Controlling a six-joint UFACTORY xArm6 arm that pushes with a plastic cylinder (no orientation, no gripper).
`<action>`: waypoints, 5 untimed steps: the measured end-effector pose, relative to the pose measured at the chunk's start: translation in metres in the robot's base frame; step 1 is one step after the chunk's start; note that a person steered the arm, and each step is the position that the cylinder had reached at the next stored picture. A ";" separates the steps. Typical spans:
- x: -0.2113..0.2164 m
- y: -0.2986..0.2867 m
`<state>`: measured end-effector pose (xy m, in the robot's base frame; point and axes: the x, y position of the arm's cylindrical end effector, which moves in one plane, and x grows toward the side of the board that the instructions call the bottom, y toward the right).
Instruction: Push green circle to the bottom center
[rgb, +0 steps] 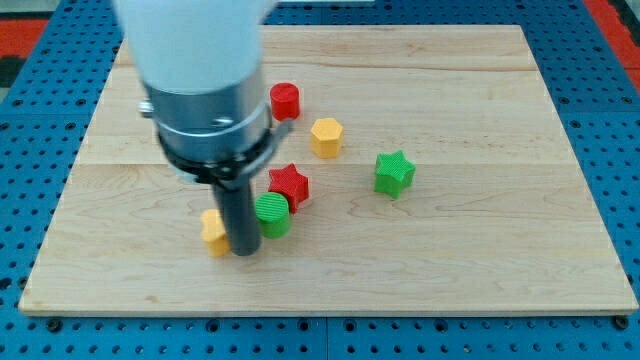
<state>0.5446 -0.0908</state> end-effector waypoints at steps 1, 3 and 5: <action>-0.029 -0.002; -0.021 0.044; 0.008 0.083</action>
<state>0.5526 -0.0082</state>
